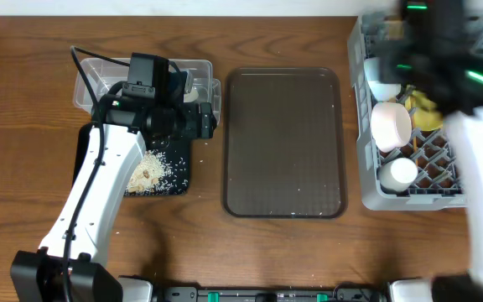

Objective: Sort waste into correct bins and load items into the dishwasher rack

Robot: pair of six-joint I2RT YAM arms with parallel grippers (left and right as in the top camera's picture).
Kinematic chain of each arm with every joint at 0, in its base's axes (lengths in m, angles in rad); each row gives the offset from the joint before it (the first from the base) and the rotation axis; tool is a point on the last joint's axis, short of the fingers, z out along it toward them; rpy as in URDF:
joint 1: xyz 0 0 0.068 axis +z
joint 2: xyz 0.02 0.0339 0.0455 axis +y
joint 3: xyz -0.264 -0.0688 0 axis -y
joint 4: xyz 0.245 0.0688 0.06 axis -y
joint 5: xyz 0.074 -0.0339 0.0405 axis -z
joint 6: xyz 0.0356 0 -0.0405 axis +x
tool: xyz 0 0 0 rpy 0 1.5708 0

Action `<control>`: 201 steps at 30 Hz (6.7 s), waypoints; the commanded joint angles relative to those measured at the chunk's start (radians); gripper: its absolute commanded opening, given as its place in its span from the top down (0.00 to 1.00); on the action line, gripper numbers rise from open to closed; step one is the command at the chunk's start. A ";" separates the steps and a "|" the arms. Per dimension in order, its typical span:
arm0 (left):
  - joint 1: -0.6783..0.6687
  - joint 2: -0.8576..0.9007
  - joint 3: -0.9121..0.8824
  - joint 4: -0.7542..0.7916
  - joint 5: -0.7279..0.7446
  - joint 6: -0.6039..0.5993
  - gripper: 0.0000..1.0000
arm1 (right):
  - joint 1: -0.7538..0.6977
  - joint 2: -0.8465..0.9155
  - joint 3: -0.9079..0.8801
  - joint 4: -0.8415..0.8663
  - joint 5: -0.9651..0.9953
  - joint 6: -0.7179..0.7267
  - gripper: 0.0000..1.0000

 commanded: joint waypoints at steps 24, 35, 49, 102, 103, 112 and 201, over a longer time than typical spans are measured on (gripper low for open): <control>-0.004 0.006 0.011 0.000 -0.009 0.003 0.10 | -0.264 0.216 -0.158 -0.125 0.088 -0.284 0.62; -0.004 0.006 0.011 0.000 -0.009 0.003 0.11 | -0.256 0.190 -0.133 -0.127 -0.076 -0.266 0.65; -0.004 0.006 0.011 0.000 -0.009 0.003 0.11 | -0.217 -0.237 -0.027 -0.131 -0.336 -0.242 0.01; -0.004 0.006 0.011 0.000 -0.009 0.003 0.10 | -0.086 -1.545 -1.839 1.037 -0.098 -0.082 0.01; -0.004 0.006 0.011 0.000 -0.009 0.003 0.10 | -0.086 -1.545 -1.839 1.037 -0.098 -0.082 0.01; -0.004 0.006 0.011 0.000 -0.009 0.003 0.11 | -0.086 -1.545 -1.839 1.037 -0.098 -0.082 0.01; 0.093 -1.520 -1.309 0.771 -0.218 0.182 0.10 | -0.086 -1.545 -1.839 1.037 -0.098 -0.082 0.01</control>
